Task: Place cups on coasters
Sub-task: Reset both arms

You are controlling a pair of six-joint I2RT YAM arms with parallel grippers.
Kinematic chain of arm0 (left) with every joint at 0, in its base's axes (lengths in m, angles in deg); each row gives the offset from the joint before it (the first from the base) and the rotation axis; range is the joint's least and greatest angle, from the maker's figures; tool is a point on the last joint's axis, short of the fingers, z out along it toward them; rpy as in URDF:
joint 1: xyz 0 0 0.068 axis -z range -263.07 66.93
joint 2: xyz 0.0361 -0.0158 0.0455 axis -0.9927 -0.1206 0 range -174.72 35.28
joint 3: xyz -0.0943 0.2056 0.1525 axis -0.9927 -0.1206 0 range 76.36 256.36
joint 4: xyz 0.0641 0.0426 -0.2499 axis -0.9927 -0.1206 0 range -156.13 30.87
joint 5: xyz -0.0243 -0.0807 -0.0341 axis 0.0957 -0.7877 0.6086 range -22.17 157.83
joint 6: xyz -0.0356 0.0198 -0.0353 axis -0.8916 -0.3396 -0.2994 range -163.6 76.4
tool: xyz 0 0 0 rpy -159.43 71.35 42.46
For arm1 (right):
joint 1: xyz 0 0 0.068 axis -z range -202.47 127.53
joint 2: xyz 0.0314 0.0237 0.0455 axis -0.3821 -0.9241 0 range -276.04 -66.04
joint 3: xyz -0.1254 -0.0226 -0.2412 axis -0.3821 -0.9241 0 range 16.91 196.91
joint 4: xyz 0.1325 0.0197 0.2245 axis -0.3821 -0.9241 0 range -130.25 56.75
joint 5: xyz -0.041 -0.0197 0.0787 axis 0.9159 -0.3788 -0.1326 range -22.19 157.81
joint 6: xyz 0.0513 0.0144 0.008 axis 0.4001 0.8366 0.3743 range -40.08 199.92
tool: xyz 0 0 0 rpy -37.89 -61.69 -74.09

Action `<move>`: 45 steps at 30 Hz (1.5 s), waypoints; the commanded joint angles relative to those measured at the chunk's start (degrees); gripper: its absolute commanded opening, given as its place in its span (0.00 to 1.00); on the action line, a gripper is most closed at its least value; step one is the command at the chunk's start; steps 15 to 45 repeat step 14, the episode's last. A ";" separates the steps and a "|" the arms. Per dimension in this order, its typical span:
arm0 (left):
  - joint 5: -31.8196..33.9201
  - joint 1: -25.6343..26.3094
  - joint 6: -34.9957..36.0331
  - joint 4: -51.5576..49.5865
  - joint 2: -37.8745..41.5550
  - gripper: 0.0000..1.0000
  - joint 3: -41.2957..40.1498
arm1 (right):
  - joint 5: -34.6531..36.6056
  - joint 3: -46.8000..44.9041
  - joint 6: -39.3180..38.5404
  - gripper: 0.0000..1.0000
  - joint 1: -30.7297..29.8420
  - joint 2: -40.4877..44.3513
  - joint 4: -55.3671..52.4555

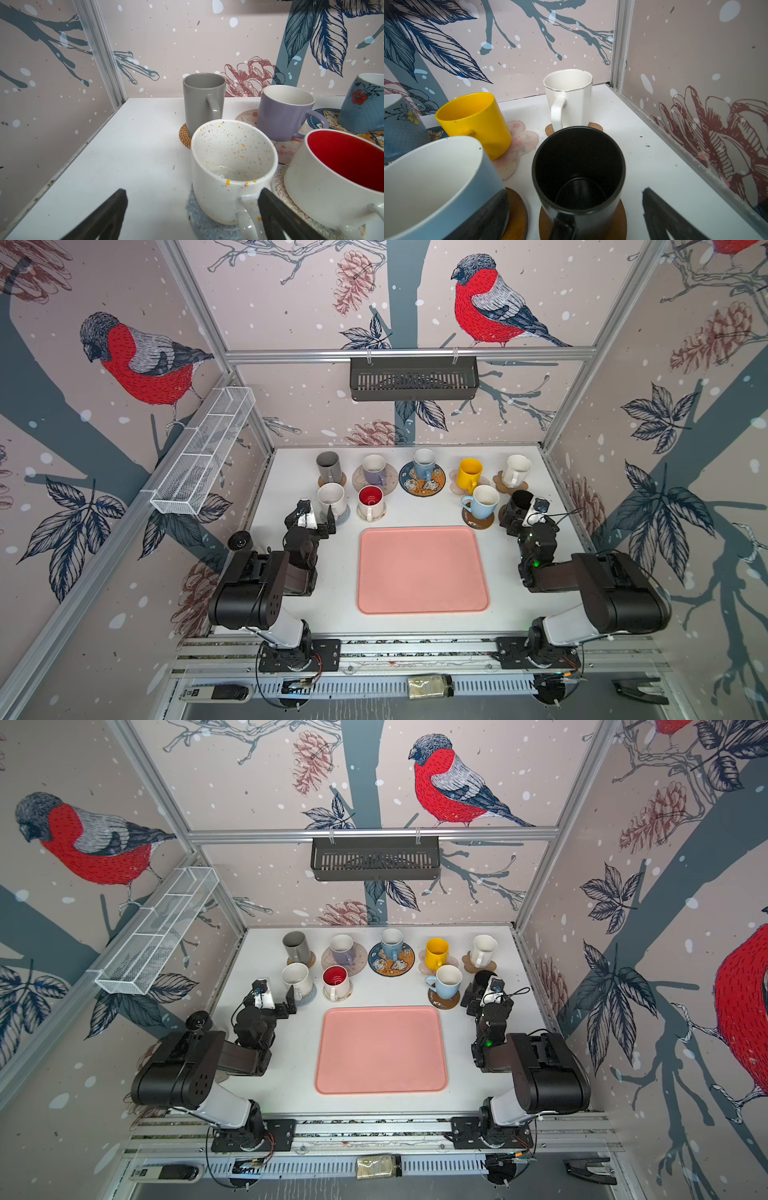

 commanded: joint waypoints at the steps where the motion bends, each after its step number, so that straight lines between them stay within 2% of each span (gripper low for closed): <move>1: 0.97 0.10 0.24 0.92 0.02 0.98 0.12 | 1.49 0.01 0.18 0.99 0.12 0.17 1.65; 12: -0.21 -0.53 -0.12 0.47 0.02 0.98 0.33 | -0.71 0.83 0.53 1.00 1.03 0.02 0.06; 45: -0.20 -0.58 -0.12 0.47 0.02 0.98 0.32 | -0.67 0.63 0.48 0.99 1.05 0.13 0.41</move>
